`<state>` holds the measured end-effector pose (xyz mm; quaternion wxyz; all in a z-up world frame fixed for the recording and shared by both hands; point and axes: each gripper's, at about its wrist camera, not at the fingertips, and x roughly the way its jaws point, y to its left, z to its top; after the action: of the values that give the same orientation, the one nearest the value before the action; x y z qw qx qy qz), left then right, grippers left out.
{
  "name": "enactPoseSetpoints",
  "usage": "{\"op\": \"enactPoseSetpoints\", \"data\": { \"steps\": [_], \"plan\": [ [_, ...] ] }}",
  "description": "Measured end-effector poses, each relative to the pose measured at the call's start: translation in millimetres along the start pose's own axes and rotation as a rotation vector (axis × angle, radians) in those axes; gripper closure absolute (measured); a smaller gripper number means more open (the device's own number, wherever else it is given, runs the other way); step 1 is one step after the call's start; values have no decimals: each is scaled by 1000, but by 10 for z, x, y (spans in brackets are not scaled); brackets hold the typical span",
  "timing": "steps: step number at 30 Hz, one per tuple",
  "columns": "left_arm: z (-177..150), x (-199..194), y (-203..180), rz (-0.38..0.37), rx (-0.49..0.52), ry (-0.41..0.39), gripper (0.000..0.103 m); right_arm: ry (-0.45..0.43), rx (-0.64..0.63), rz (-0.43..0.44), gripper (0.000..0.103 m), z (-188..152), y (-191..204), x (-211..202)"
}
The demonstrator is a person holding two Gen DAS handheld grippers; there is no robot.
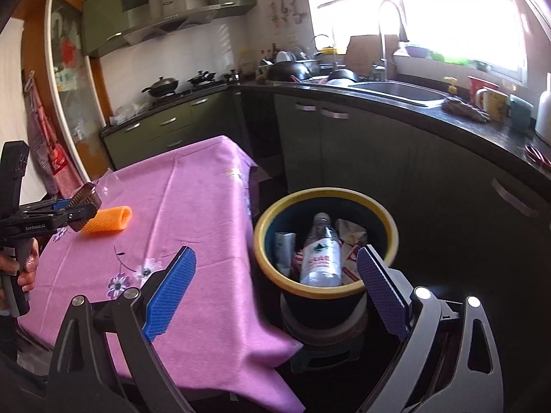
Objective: Collect trash
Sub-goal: 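Carry the tray over the bin and open the left gripper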
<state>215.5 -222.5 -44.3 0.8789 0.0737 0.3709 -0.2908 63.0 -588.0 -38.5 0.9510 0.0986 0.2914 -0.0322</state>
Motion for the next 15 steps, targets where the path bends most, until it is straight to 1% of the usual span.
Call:
{"op": "enactPoseSetpoints", "data": {
  "steps": [3,5,7,12,15],
  "plan": [
    [305,416,-410,-103,49,36,37,-2,43,-22,10,-55,-243,-55],
    [476,679,-630,-146,71,50,37,1,67,-32,10,-100,-386,-78],
    [640,976,-858,-170,92,70,37,2,89,-38,10,-147,-509,-108],
    [903,1696,-1250,-219,97,129,37,-1,135,-61,10,-229,-721,-176],
    [989,2040,-1463,-218,108,152,36,-2,154,-70,10,-259,-794,-206]
  ]
}}
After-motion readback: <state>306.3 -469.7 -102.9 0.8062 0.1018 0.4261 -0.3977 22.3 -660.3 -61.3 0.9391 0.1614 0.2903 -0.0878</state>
